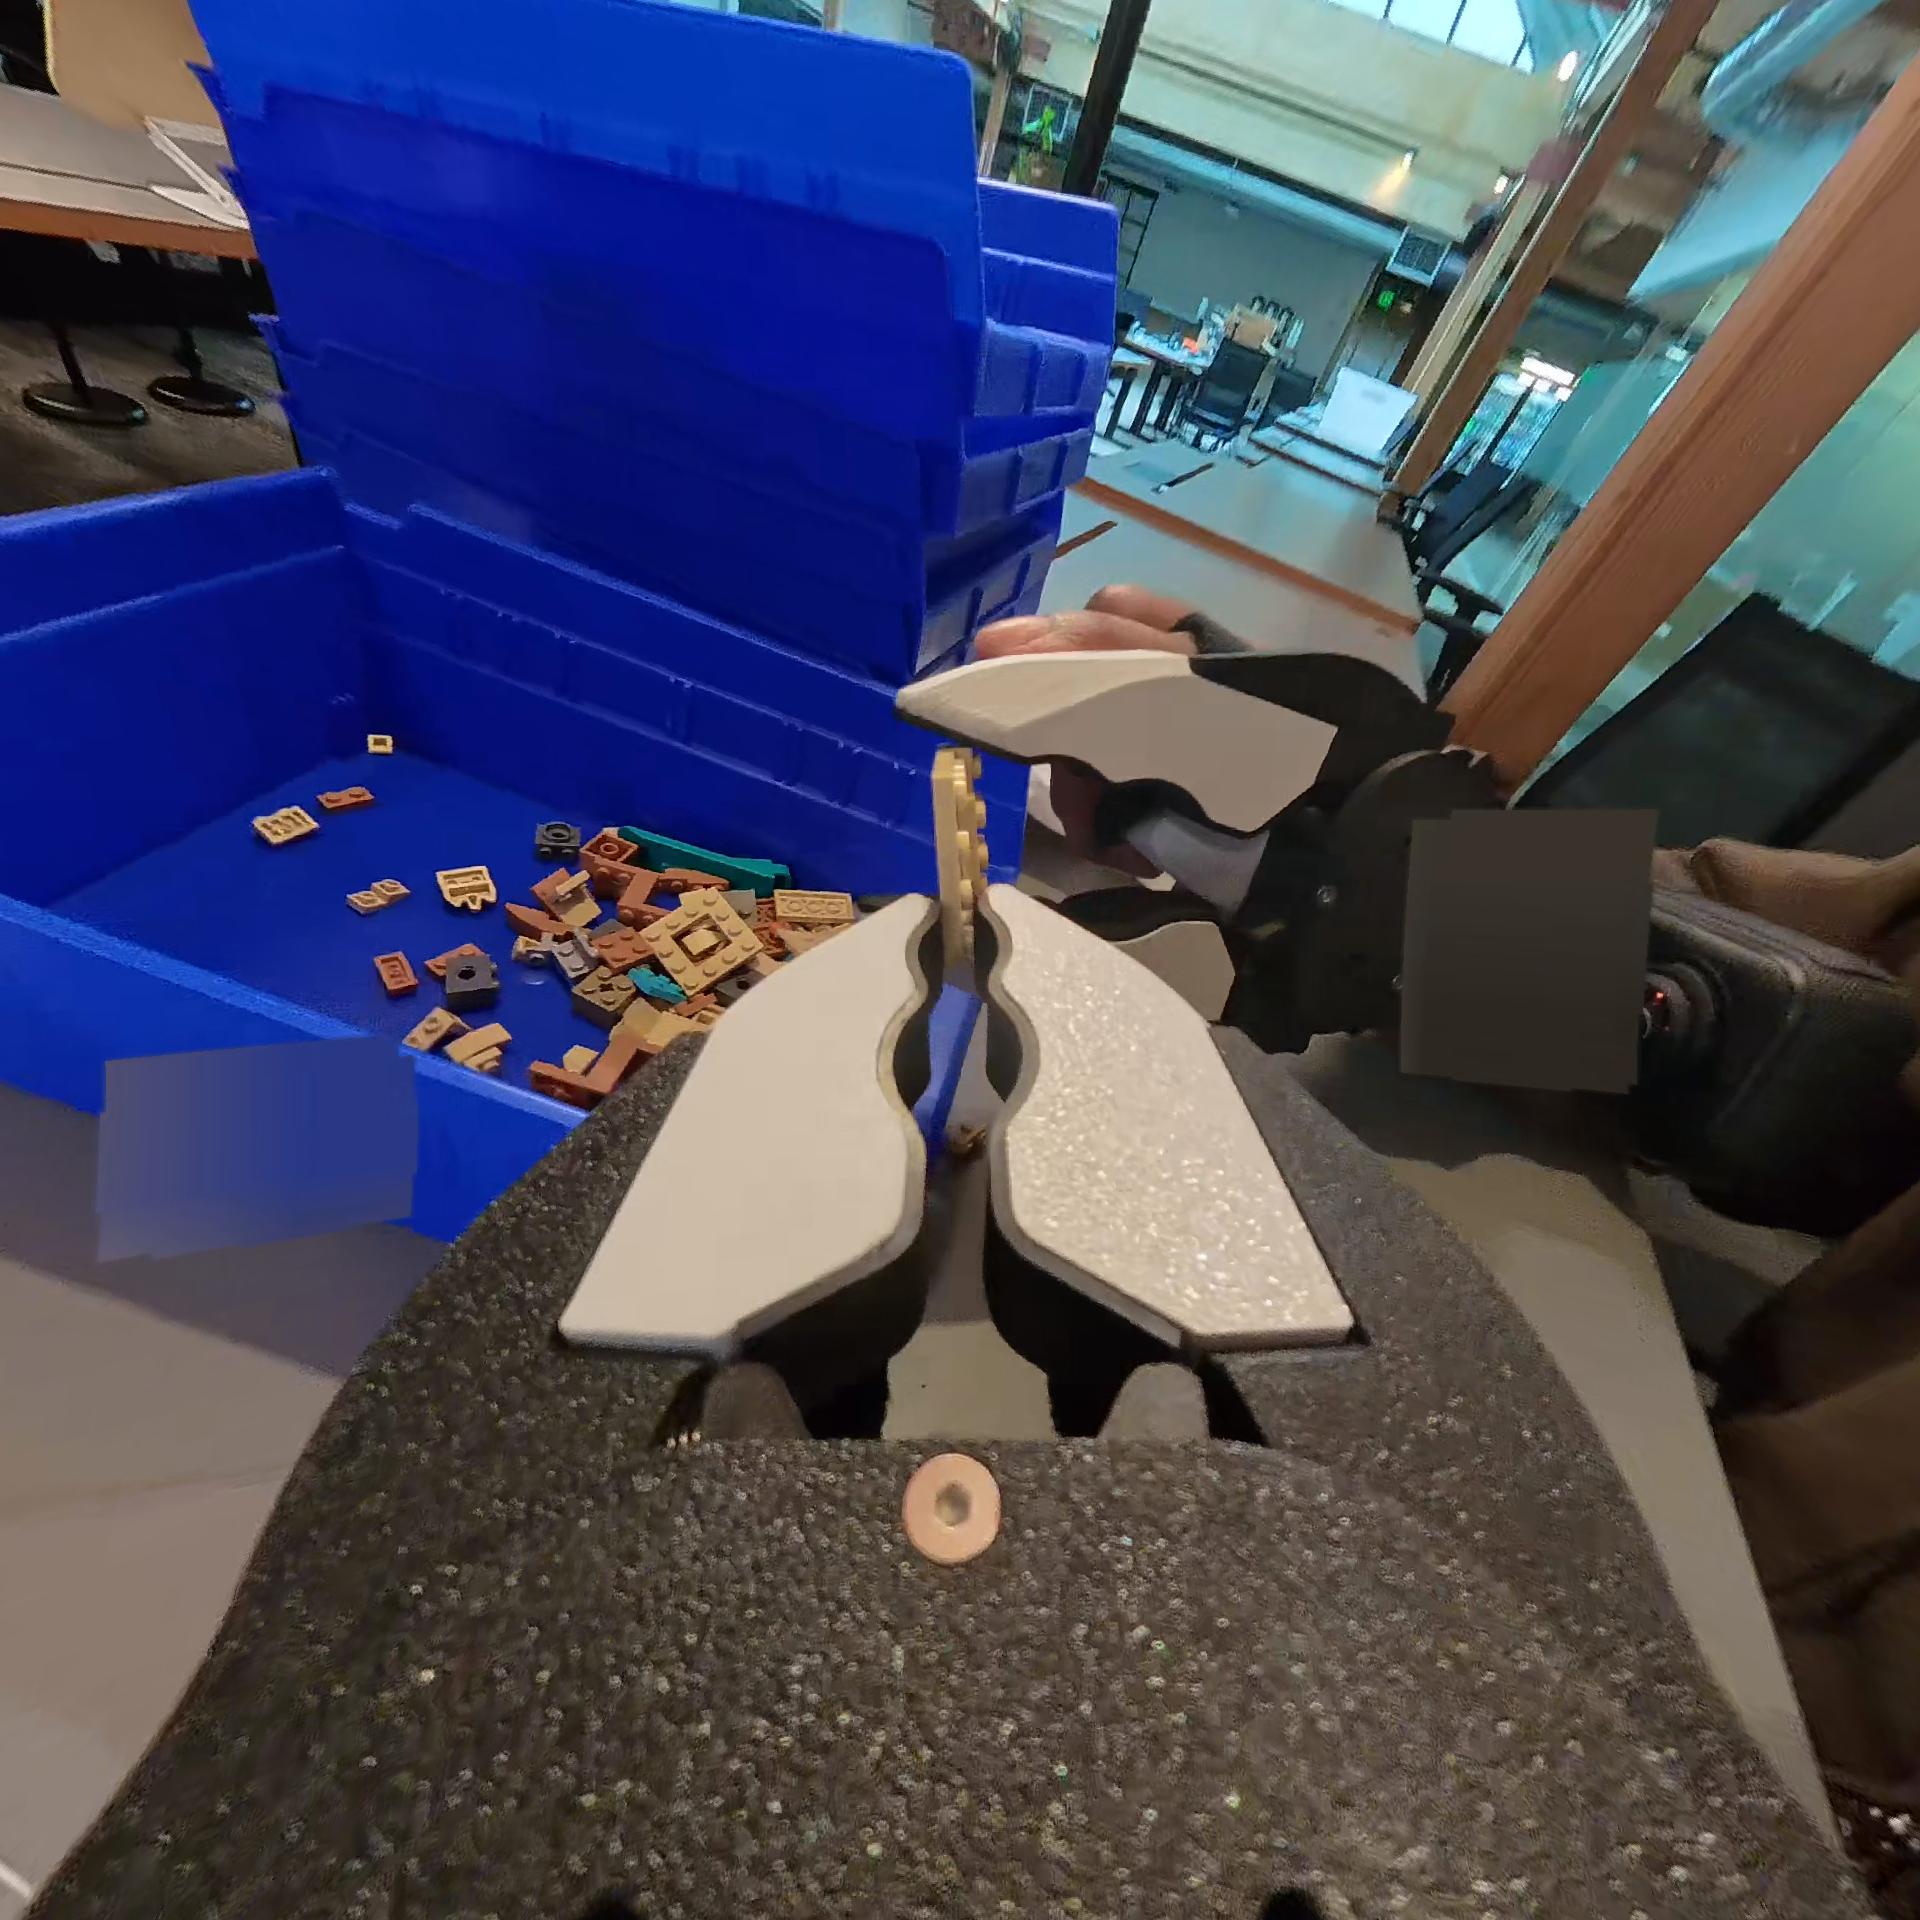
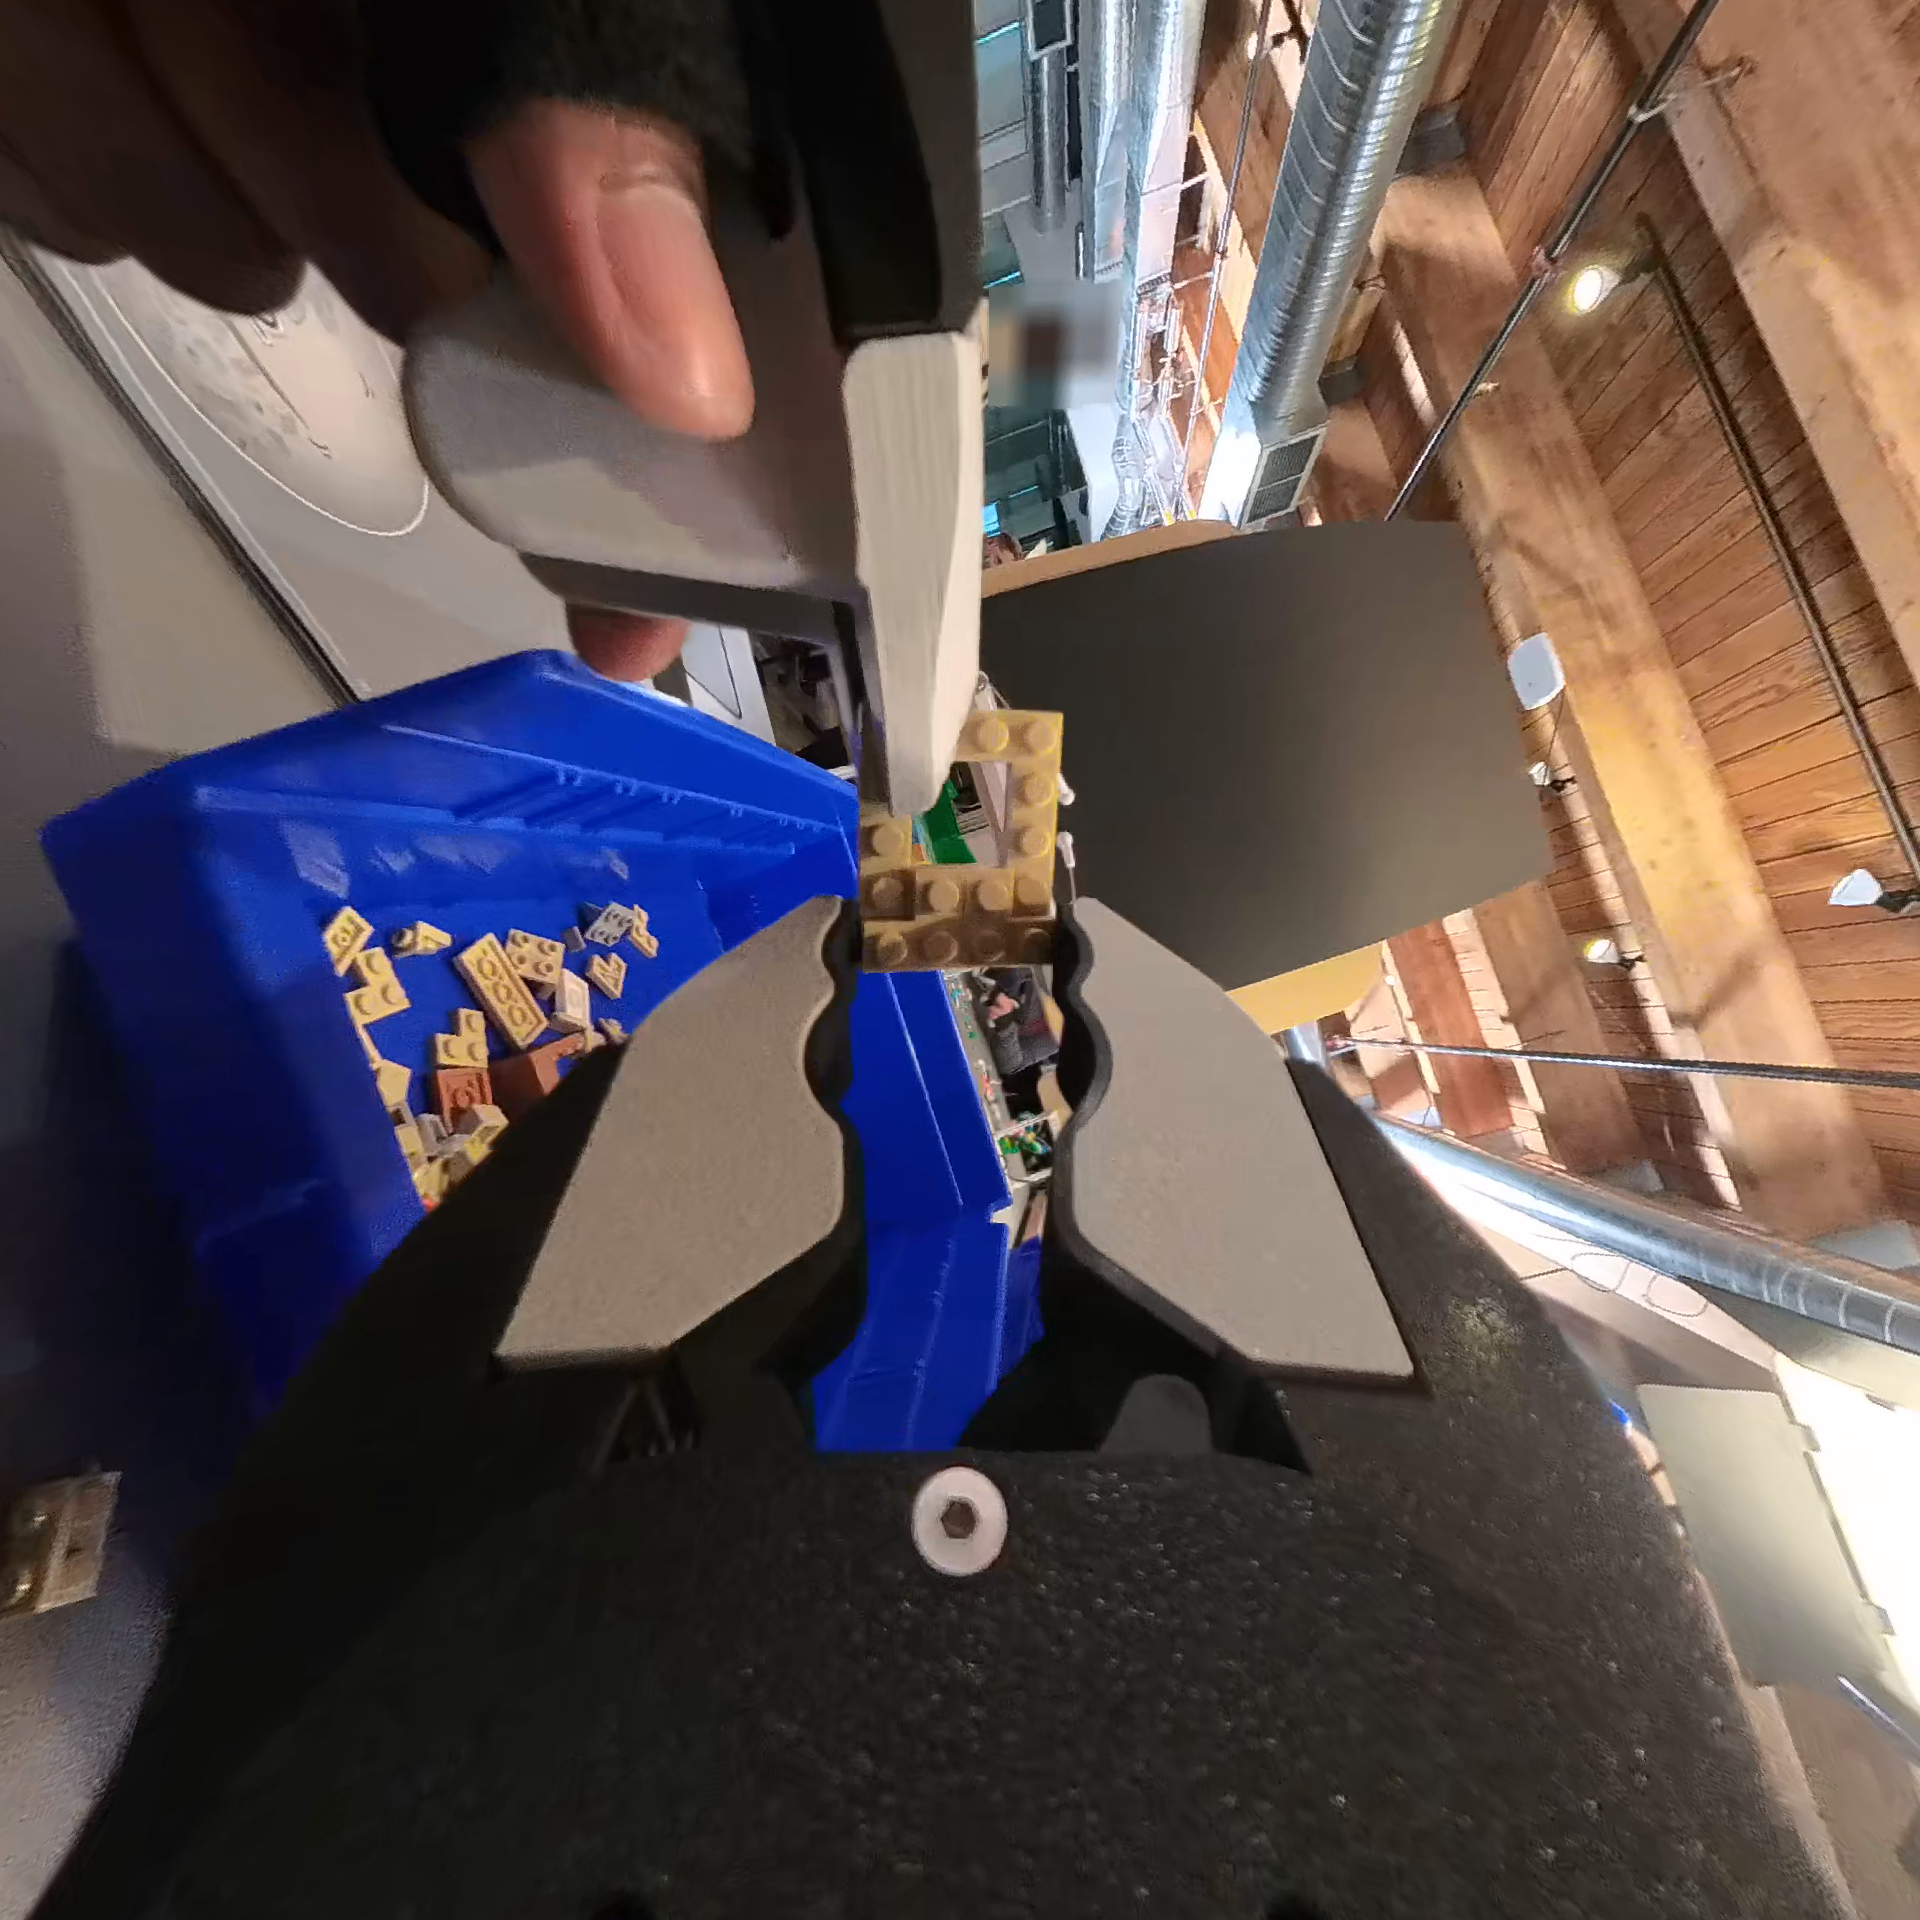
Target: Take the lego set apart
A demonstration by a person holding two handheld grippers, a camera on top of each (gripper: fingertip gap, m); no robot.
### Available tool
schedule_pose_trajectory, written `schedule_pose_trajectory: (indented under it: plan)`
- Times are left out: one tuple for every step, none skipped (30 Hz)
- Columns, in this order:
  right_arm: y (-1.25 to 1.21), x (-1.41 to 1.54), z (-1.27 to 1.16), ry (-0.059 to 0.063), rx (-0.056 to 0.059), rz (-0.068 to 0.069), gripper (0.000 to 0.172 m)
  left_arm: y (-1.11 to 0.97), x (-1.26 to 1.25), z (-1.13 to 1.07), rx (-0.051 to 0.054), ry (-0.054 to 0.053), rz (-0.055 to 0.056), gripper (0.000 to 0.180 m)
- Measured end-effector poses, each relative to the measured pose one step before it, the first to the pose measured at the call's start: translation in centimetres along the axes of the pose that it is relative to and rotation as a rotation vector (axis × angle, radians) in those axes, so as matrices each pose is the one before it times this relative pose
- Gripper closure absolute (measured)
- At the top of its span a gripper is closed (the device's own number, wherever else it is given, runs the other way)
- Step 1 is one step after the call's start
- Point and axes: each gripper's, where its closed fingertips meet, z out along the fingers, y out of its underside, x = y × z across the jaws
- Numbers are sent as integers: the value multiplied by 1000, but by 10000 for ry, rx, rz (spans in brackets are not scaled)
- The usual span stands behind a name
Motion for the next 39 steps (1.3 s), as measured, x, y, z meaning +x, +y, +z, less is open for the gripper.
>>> schedule_pose_trajectory:
  plan:
    - [9,13,-14,12,13,-87,136,6,31,10,-99,-99,274,175]
    - [-33,-74,-2,-26,29,-87,136,-44,-61,29,-53,-182,301,174]
    - [-72,-172,2,-57,39,-90,136,-54,-207,46,-33,-293,315,168]
    - [-73,-181,2,-30,13,-102,136,130,-86,76,-145,-194,318,165]
    - [-105,-210,16,-27,18,-109,136,189,78,119,-171,-68,314,164]
    - [-120,-222,9,-29,24,-110,137,142,111,110,-89,-51,286,167]
    - [15,-75,41,45,-54,-98,136,47,102,47,-4,-59,282,173]
    - [64,-37,26,28,-38,-68,136,31,-9,39,-11,-121,215,173]
    - [71,-58,0,-43,14,-8,136,76,-80,38,-69,-138,235,173]
    - [50,-81,-23,-107,28,38,136,70,-89,40,-72,-160,297,173]
    - [67,-249,-20,-238,23,22,136,115,-107,54,-108,-217,439,174]
    - [9,-562,-58,-422,86,-25,136,273,-706,-20,-255,-683,696,176]
    - [-4,-613,-56,-415,123,-55,136,323,-705,-109,-315,-694,1159,176]
    - [-65,-633,-35,-335,147,-87,137,74,-912,-168,-178,-820,881,176]
    - [176,-229,113,7,-102,-46,137,-239,-8,-120,46,-9,283,176]
    - [355,-58,262,114,-271,35,137,-268,382,-3,78,394,-401,176]
    - [296,-92,278,57,-231,87,136,-103,197,97,93,248,-503,176]
    - [254,-14,189,62,-158,129,136,253,-66,168,-48,-3,-237,176]
    - [274,106,115,66,-115,199,136,473,-284,166,-171,-187,-50,176]
    - [246,164,46,34,-50,289,136,394,-263,124,-129,-148,-95,176]
    - [131,208,-19,-3,69,379,136,158,-89,61,-8,34,-304,176]
    - [13,253,-78,-28,147,469,137,-23,-15,24,78,155,-525,176]
    - [-42,258,-82,-53,170,555,137,-39,10,-11,87,222,-615,176]
    - [-166,258,-101,-80,237,632,136,-1,32,-35,53,260,-588,176]
    - [-297,247,-129,-86,329,664,137,-26,107,-68,65,296,-528,176]
    - [-379,233,-173,-100,396,678,137,-147,174,-119,125,314,-472,176]
    - [-455,131,-202,-154,452,721,136,-289,188,-150,206,290,-449,176]
    - [-510,58,-202,-203,499,761,136,-372,240,-161,253,310,-461,176]
    - [-463,36,-191,-218,456,757,136,-337,237,-128,217,311,-481,176]
    - [-331,94,-144,-180,334,711,136,-277,240,-93,191,313,-486,176]
    - [-326,216,-140,-115,304,694,136,-224,261,-69,186,331,-471,176]
    - [-426,215,-189,-147,364,739,136,-184,218,-47,182,321,-456,176]
    - [-553,98,-234,-269,436,797,136,-145,156,-32,171,284,-433,176]
    - [-669,-6,-277,-358,511,837,136,-132,135,-20,160,263,-395,176]
    - [-725,-1,-318,-344,543,814,136,-121,111,-9,147,224,-324,176]
    - [-644,63,-282,-270,471,706,136,-80,49,7,118,153,-232,176]
    - [-455,172,-225,-141,321,523,136,-15,-26,21,53,58,-127,176]
    - [-331,243,-195,-41,217,332,136,67,-88,49,-18,-29,10,176]
    - [-288,164,-167,-41,193,219,136,110,-152,66,-57,-116,127,176]
